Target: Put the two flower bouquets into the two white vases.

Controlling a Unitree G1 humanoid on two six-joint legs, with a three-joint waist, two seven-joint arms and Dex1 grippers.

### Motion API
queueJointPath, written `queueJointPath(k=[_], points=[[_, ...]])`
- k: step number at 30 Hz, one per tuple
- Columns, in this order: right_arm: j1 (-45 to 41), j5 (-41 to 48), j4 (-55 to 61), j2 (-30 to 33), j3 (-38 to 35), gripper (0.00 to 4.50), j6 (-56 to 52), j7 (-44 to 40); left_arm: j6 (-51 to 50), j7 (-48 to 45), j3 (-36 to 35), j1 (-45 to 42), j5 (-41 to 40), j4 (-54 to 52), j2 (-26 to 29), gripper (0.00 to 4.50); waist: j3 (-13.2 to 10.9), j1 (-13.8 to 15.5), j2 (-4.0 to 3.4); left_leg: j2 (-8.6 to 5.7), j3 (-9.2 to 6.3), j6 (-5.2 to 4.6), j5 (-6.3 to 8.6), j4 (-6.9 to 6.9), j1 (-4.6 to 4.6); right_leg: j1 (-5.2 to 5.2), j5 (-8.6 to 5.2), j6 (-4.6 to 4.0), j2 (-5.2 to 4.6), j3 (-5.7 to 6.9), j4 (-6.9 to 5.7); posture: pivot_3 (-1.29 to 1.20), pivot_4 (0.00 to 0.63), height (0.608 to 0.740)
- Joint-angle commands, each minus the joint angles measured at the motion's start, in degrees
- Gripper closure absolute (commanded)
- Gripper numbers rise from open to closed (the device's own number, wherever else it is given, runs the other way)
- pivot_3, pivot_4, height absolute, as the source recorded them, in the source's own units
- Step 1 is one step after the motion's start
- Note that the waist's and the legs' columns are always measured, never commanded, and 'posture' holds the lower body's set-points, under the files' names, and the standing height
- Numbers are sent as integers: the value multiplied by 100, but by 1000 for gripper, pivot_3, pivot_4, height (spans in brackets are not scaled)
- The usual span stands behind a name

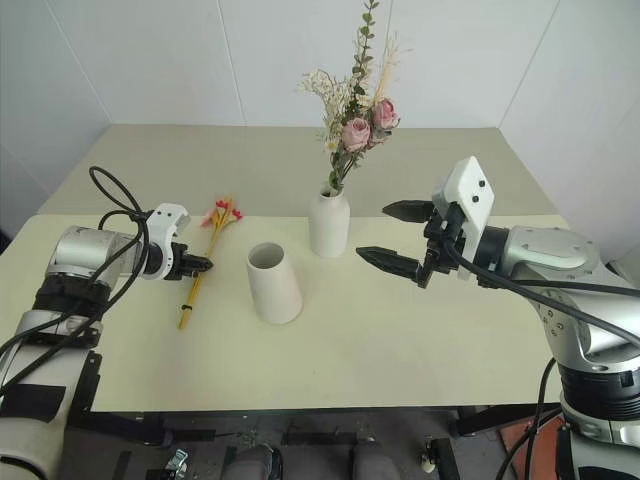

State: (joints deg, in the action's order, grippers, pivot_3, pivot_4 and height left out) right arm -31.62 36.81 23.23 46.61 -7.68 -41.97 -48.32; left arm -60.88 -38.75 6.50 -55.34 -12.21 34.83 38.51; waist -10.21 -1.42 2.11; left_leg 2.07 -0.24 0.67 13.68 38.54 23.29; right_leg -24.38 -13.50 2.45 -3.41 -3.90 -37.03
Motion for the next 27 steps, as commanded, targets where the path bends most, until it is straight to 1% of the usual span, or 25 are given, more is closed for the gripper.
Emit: queueJointPath(k=[1,2,5,8,9,11,13,14,16,18,21,24,27], points=[[-31,50,168,39,-189,0,31,110,197,41,-12,-184,195,312,-64,4384,0,10,0,0,0,0,0,1,0,0,0,0,0,0,-1,0,150,740],[-34,36,161,32,-180,0,44,129,241,71,-34,-200,234,352,-86,4471,0,16,0,-1,0,0,0,4,0,1,0,0,0,0,-1,0,150,740],[-27,-3,150,15,-166,0,112,177,438,346,-214,-230,313,285,-137,4471,0,38,0,0,0,0,0,10,0,3,0,0,0,0,-5,0,150,740],[-8,-66,142,14,-158,0,182,207,1153,1079,-892,-48,217,-249,-302,4471,0,46,1,1,-2,0,0,21,2,3,0,1,0,0,-8,0,150,740],[-5,-90,133,10,-158,0,205,220,1507,1263,-1247,56,68,-593,-407,4471,-1,48,2,2,-2,0,0,22,4,3,1,1,-1,0,-8,0,150,740],[1,-155,105,-2,-156,0,257,249,1894,1455,-1815,138,-236,-1195,-587,4471,-1,56,2,2,-3,0,0,23,8,1,2,3,-4,0,-7,0,150,740],[12,-230,88,-9,-148,0,322,281,2205,1537,-2194,191,-470,-1694,-753,4471,-1,69,3,2,-5,0,0,24,17,-3,3,3,-5,2,-7,0,150,740],[22,-253,85,-14,-155,0,348,290,2635,1545,-2363,279,-570,-1986,-891,4471,-1,72,2,1,-6,0,0,24,19,-4,4,5,-6,3,-8,0,150,740],[66,-224,90,-2,-218,0,348,278,3096,1346,-2712,405,-1016,-2507,-1137,4471,0,73,3,0,-5,0,1,24,17,-1,5,6,-9,3,-8,0,150,740],[155,-73,116,56,-344,0,255,198,3049,1032,-3093,368,-1748,-2869,-1315,4471,1,74,3,0,-4,0,1,24,15,4,5,6,-10,2,-8,0,150,740],[471,384,207,315,-687,0,32,-217,3099,345,-3618,307,-3018,-3335,-1519,4471,0,77,4,0,-4,0,1,27,15,4,5,7,-9,3,-5,0,150,740],[765,545,278,514,-871,0,20,-414,2848,-521,-3811,398,-4046,-3487,-1464,4471,1,68,3,0,-5,-1,1,27,11,9,5,7,-9,4,-3,0,150,740],[946,522,345,527,-937,0,85,-322,2613,-905,-3759,474,-4512,-3371,-1381,4471,1,53,4,0,-4,-2,2,27,-7,22,4,8,-6,2,1,0,150,740]])
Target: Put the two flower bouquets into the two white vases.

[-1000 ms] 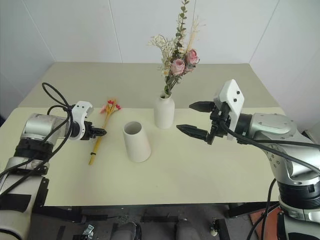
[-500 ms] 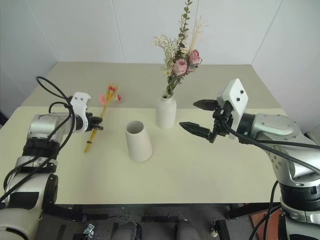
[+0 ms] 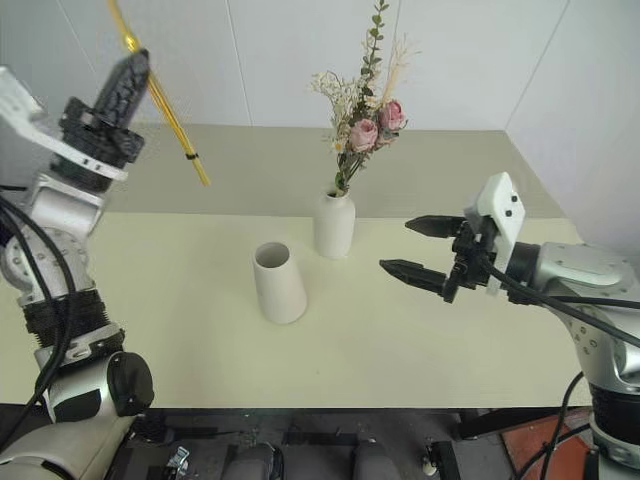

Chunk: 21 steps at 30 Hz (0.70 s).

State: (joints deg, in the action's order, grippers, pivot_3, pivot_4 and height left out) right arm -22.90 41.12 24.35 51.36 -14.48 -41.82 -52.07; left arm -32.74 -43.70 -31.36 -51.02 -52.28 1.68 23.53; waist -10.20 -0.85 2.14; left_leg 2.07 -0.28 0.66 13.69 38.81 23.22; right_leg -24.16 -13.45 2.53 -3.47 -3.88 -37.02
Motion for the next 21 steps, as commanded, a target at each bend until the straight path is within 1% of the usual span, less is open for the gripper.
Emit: queueJointPath(k=[1,4,9,12,16,21], points=[[100,94,247,37,-271,0,74,96,-252,-475,66,56,-583,-15,147,4471,0,-5,1,0,0,0,0,0,-6,5,0,0,2,0,-2,0,150,740],[178,95,339,-63,-305,0,109,288,-338,-612,343,56,-542,175,150,4471,0,-9,1,0,0,0,-1,9,-9,8,1,0,5,-2,-9,0,150,740],[364,70,516,-134,-363,0,179,465,-365,-732,571,-93,-598,693,-103,4471,1,5,2,-1,-1,0,-1,11,-5,7,2,1,5,-1,-6,0,150,740],[482,77,578,-101,-465,0,184,527,-268,-944,833,-54,-395,818,-117,4471,1,4,2,-2,-2,0,-1,11,6,0,2,2,4,-1,-1,0,150,740],[641,123,682,-58,-614,0,151,548,-279,-1038,954,-34,-375,1019,-187,4471,1,4,2,-2,-2,-1,0,10,5,1,1,2,4,-1,1,0,150,740],[799,113,776,-51,-737,0,154,594,-290,-1137,1177,63,-294,1011,-325,4471,1,-6,2,-2,-2,-1,0,11,2,4,1,2,4,-2,0,0,150,740]])
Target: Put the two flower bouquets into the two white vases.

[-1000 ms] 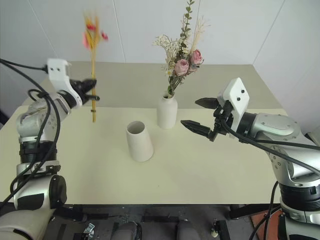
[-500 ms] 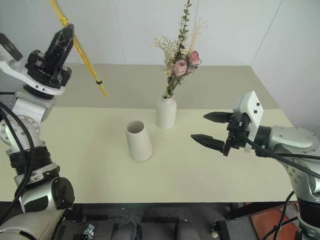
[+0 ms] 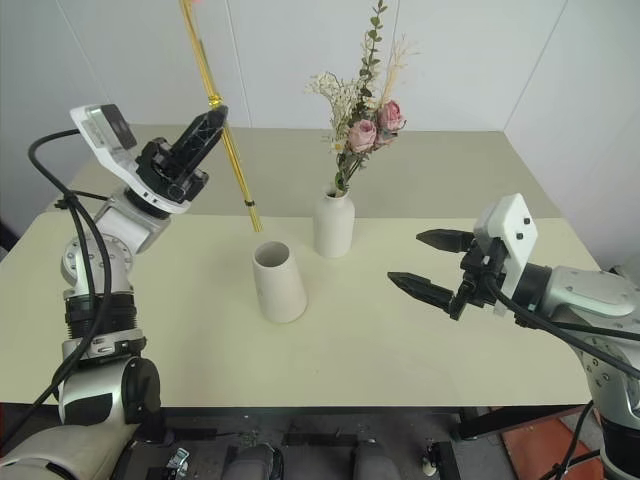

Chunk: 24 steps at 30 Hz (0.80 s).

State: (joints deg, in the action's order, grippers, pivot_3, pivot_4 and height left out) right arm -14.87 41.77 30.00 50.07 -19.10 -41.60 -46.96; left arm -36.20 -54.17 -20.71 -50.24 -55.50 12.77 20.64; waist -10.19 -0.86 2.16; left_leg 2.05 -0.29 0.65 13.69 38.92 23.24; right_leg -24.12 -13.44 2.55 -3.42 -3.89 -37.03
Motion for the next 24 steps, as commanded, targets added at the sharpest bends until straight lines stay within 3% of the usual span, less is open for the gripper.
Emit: queueJointPath(k=[1,16,20,24], points=[[18,68,228,86,-312,0,123,83,96,-144,241,32,144,-150,-45,4471,0,-5,0,0,0,0,0,0,-1,0,0,0,0,-1,0,0,150,740],[374,768,295,327,-891,0,70,-433,585,-785,824,320,796,-146,-60,4471,0,2,0,0,0,0,0,-2,-1,1,0,0,1,-2,2,0,150,740],[451,736,285,354,-923,0,251,-601,647,-1106,865,438,820,-235,7,3569,0,-1,0,0,1,0,0,-2,-2,1,-1,0,1,-2,2,0,150,740],[433,679,235,370,-869,0,315,-599,723,-1163,889,592,1019,-369,212,2241,0,-3,0,0,1,0,0,-2,-3,2,-1,0,1,-2,1,0,150,740]])
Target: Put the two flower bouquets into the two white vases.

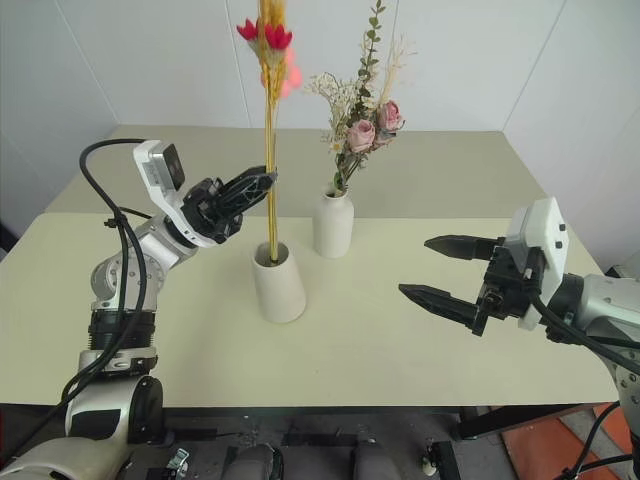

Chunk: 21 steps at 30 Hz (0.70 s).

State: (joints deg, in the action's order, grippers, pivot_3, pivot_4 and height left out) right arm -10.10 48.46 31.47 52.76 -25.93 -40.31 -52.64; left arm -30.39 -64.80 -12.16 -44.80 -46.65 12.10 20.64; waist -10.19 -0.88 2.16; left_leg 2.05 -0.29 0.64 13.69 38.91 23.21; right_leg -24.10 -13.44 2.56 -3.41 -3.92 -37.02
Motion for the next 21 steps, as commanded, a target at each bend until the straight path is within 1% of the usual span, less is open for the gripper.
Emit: queueJointPath(k=[1,5,6,8,12,17,21], points=[[-56,-12,76,116,-164,0,203,-30,192,-125,77,157,280,-392,372,1936,0,-13,0,0,0,0,0,0,0,-1,0,0,0,0,0,0,150,740],[-63,-49,34,145,-146,0,240,-41,270,-256,130,603,624,-556,932,656,0,-20,-1,1,0,0,0,-4,-1,-3,0,0,1,-2,0,0,150,740],[-59,-58,25,152,-144,0,250,-44,281,-304,104,728,653,-576,1061,656,0,-22,-1,1,0,0,0,-4,-2,-3,0,0,1,-2,0,0,150,740],[-46,-83,1,171,-135,0,263,-55,223,-234,-231,1114,590,-716,1405,656,0,-24,-1,1,1,0,0,-3,-3,-2,0,0,0,-3,0,0,150,740],[-53,-108,-68,224,-138,0,265,-107,262,-2,-745,1586,517,-966,1859,656,0,-11,0,6,2,0,0,-4,-1,-5,-1,-1,1,-1,0,0,150,740],[-24,-190,-327,440,-234,0,291,-378,304,173,-1129,1986,573,-1458,2333,656,0,31,0,5,3,0,0,-3,-1,-2,-2,0,-2,1,3,0,150,740],[36,-322,-592,662,-402,0,301,-568,322,194,-1357,2134,539,-1777,2612,656,0,20,0,6,5,0,0,-4,-2,-2,-2,0,-2,2,3,0,150,740]])
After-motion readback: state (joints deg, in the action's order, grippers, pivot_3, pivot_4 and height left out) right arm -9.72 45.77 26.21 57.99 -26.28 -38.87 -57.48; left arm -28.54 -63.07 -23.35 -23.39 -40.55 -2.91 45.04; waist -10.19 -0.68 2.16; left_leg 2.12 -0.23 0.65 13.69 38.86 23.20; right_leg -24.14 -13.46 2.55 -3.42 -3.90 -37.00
